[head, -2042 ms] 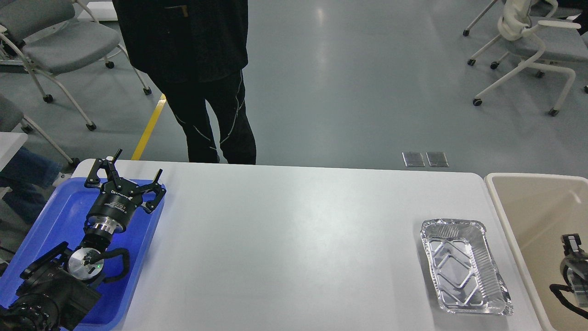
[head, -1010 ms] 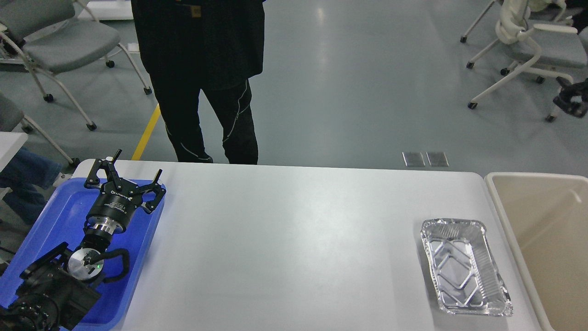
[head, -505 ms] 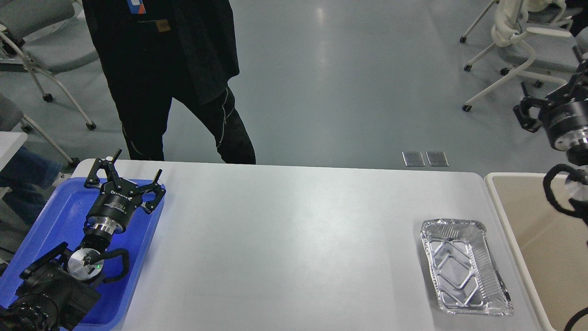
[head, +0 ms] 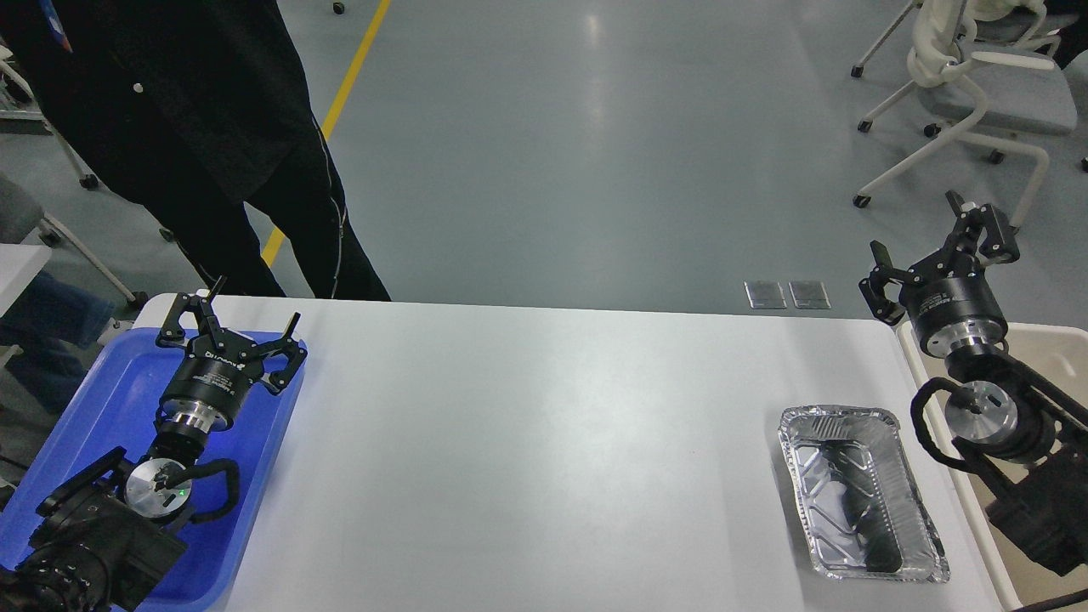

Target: Tidy desktop

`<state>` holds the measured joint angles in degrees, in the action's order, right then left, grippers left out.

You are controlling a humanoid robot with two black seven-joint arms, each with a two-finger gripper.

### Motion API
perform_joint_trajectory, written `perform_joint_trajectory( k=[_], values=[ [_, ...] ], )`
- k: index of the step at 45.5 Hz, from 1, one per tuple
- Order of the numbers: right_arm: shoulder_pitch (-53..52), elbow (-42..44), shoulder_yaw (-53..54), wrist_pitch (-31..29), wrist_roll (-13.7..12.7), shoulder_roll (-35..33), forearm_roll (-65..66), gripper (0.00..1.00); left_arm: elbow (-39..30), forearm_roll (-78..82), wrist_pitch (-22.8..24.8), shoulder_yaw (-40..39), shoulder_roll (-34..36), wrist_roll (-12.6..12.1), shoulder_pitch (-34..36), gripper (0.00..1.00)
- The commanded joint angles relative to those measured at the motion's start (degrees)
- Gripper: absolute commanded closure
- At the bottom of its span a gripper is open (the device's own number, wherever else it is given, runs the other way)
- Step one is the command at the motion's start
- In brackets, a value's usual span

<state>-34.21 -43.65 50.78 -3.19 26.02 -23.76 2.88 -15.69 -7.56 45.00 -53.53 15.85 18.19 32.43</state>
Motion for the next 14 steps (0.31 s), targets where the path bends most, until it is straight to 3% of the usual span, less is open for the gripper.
perform_joint_trajectory(
  k=[1,14],
  values=[
    [0.3,2.4,-0.5,-0.1,0.2,1.7,0.1,0.00,0.0,0.0,0.0,0.0,0.0,0.0,0.0,0.00],
    [0.2,3.5,-0.6,-0.2,0.3,1.7,0.1,0.00,0.0,0.0,0.0,0.0,0.0,0.0,0.0,0.00]
  ],
)
